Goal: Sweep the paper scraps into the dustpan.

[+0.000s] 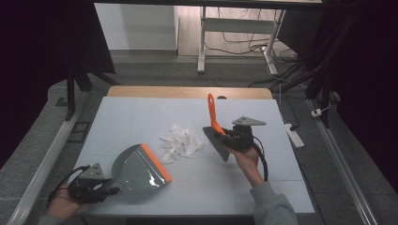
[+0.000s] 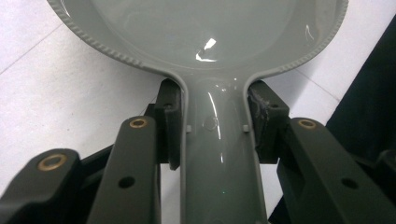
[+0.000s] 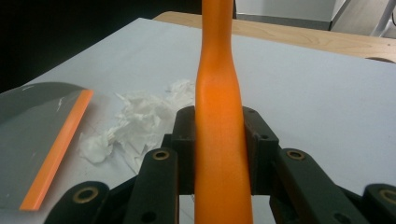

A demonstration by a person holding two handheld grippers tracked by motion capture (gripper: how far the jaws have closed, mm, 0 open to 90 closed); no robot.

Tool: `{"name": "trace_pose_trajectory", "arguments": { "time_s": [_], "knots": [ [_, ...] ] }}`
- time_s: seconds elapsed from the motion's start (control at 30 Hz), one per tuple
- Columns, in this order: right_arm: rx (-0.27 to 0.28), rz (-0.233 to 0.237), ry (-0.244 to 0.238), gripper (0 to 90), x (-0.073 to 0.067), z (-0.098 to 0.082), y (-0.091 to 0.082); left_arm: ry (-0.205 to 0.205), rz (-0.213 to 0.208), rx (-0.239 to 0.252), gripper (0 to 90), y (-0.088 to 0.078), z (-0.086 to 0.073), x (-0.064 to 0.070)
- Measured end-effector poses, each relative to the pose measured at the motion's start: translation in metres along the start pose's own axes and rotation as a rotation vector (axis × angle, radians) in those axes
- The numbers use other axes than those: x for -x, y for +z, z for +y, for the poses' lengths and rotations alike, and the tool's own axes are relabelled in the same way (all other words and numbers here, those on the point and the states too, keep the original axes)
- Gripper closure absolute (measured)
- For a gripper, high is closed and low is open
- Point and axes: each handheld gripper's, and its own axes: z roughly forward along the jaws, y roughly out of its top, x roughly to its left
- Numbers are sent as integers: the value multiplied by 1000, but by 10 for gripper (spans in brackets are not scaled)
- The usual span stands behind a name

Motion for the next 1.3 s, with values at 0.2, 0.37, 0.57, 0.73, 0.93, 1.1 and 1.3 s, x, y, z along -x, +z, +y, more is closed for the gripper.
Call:
{"name": "trace_pose_trajectory", "arguments": {
  "time_s": [0.2, 0.37, 0.57, 0.73, 0.93, 1.1, 1.3],
  "knots": [
    [-8, -13, 16, 702, 4, 5, 18, -7, -3, -1, 619, 1, 0, 0],
    [-16, -28, 15, 702, 6, 9, 29, -6, -7, -6, 619, 1, -1, -1],
    [-23, -43, 33, 702, 11, 14, 44, -6, -10, -12, 619, 1, -1, -1],
    [-28, -61, 53, 702, 17, 13, 54, -7, -10, -20, 619, 1, -3, -3],
    [-44, -66, 50, 702, 17, 13, 64, -17, -18, -26, 619, 4, -3, -5],
    [-58, -71, 41, 703, 15, 15, 76, -21, -21, -25, 619, 5, -3, -5],
    [-76, -70, 19, 703, 10, 18, 84, -26, -24, -25, 619, 7, -2, -6]
  ]
}}
